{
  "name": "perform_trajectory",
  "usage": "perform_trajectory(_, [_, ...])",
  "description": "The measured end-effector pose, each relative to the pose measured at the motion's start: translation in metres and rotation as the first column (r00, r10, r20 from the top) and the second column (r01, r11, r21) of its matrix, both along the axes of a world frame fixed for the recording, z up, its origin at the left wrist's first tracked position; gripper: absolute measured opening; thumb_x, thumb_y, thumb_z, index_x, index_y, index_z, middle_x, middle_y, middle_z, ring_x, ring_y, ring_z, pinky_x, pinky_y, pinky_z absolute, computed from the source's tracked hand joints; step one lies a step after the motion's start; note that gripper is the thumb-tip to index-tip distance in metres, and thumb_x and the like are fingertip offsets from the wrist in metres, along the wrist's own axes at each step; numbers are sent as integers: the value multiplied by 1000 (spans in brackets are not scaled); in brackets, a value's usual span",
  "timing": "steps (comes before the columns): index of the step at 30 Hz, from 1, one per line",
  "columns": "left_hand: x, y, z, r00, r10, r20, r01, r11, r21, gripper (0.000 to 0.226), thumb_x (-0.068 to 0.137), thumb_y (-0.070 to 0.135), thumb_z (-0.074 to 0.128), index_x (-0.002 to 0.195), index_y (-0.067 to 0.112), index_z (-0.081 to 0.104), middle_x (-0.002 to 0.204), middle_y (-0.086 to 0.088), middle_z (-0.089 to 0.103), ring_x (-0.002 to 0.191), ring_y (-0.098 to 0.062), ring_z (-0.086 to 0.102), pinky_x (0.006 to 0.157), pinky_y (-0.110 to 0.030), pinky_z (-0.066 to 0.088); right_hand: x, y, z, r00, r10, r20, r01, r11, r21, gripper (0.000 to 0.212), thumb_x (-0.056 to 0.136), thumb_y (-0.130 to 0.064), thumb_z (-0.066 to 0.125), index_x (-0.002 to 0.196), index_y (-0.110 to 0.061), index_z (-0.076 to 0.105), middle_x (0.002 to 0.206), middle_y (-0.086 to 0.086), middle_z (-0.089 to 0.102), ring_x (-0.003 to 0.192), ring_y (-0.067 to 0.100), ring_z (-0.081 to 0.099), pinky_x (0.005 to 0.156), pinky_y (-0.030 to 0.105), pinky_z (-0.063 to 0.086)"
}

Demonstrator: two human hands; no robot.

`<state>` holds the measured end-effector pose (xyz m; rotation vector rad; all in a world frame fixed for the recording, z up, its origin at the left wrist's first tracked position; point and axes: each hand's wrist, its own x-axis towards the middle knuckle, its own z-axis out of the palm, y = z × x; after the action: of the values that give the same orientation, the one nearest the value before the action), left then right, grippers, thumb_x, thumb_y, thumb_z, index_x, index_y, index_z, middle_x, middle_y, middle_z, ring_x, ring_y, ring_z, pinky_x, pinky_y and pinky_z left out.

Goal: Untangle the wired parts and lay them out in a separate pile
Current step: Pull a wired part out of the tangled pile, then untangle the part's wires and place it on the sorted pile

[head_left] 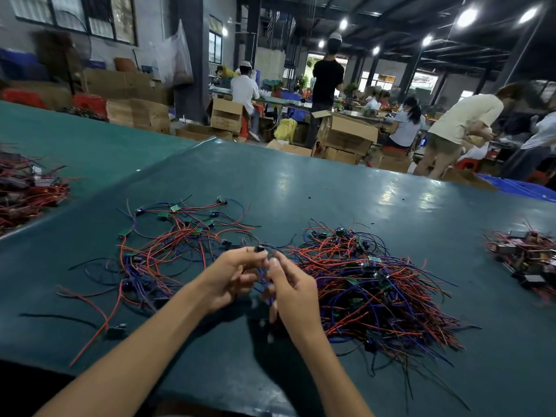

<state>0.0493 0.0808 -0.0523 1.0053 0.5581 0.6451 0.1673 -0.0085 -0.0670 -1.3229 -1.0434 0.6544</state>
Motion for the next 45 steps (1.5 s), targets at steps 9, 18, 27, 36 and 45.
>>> perform_trajectory(9, [-3, -13, 27, 993, -60, 106, 31, 965, 259, 31, 91, 29, 69, 116, 10, 66, 73, -3, 56, 42, -4, 32, 37, -12, 24, 14, 5, 72, 955, 201, -219, -193, 980, 57, 15, 95, -26, 70, 95, -16, 80, 57, 6, 56, 47, 19, 41, 41, 21, 31])
perform_trajectory(18, [-6, -25, -16, 980, 138, 141, -172, 946, 274, 27, 84, 38, 76, 90, 11, 73, 79, -11, 66, 50, -14, 56, 33, -15, 29, 21, 17, 66, 986, 125, -114, -133, 989, -66, 16, 89, -21, 75, 79, -8, 75, 47, 5, 43, 38, 19, 34, 37, 22, 28])
perform_trajectory(27, [2, -32, -29, 979, 189, 80, -204, 936, 286, 22, 87, 33, 71, 74, 16, 67, 73, -18, 66, 47, -18, 58, 33, -19, 34, 33, 26, 61, 973, 232, -2, -225, 941, -254, 15, 90, -19, 75, 86, -5, 78, 77, 10, 65, 62, 24, 57, 43, 26, 43])
perform_trajectory(36, [0, -33, -31, 980, 184, 75, -199, 915, 352, 22, 80, 39, 71, 83, 17, 76, 73, -15, 67, 47, -18, 56, 35, -20, 36, 37, 19, 68, 942, 334, -43, -324, 866, -380, 32, 85, -17, 81, 92, 12, 71, 73, 16, 64, 58, 18, 56, 49, 26, 49])
perform_trajectory(45, [0, -34, -33, 982, 188, 24, -183, 912, 367, 18, 86, 31, 72, 79, 14, 72, 73, -12, 67, 57, -18, 58, 40, -22, 38, 42, 22, 66, 965, 260, 34, -220, 875, -431, 23, 87, -13, 79, 71, 2, 71, 67, 17, 58, 54, 19, 55, 47, 26, 48])
